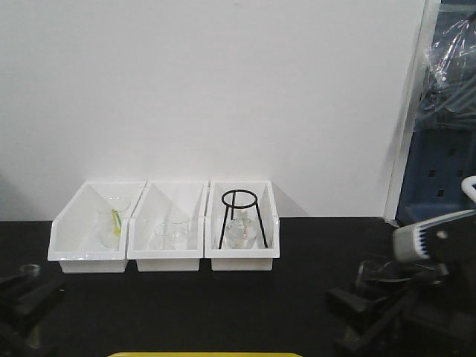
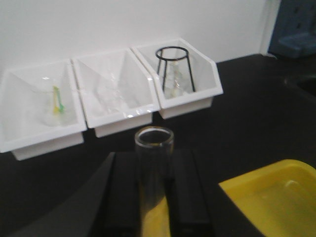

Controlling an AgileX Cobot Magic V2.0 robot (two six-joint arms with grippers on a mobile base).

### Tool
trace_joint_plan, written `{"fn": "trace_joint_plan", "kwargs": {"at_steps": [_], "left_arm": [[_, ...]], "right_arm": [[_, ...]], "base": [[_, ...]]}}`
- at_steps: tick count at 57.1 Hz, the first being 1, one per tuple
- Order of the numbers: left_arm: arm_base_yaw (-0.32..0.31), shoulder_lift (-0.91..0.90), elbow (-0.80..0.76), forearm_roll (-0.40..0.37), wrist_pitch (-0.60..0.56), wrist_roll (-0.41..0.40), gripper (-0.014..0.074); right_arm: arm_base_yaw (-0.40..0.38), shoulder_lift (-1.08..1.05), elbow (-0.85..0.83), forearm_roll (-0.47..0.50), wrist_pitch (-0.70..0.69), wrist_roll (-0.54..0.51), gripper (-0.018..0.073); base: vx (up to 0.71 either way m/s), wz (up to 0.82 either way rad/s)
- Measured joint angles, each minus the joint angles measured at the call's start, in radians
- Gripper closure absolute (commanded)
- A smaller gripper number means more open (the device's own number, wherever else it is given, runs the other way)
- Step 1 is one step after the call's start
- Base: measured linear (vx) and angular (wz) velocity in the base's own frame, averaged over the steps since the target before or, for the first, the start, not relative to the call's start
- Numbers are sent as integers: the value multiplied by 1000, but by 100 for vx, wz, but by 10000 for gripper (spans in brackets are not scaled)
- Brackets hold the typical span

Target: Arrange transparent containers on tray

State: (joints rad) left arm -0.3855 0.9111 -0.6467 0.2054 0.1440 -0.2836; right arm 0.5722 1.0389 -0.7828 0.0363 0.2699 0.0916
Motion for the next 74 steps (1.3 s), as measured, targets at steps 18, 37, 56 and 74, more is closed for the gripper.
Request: {"fn": "trace_joint_plan", "kwargs": {"at_steps": [18, 37, 56, 74], "left_arm": [[-157, 383, -81, -259, 87, 0, 437], [-157, 602, -81, -283, 102, -13, 407], [-157, 693, -87, -284, 58, -92, 239], [-157, 694, -87, -284, 30, -94, 114]], "right_arm": [[89, 354, -23, 152, -93, 20, 566], [89, 552, -30, 201, -127, 22, 522], [89, 652, -31, 204, -134, 22, 295], [89, 660, -31, 205, -135, 22, 59]], "base": [[0, 0], [0, 0], [0, 0], [0, 0]]}}
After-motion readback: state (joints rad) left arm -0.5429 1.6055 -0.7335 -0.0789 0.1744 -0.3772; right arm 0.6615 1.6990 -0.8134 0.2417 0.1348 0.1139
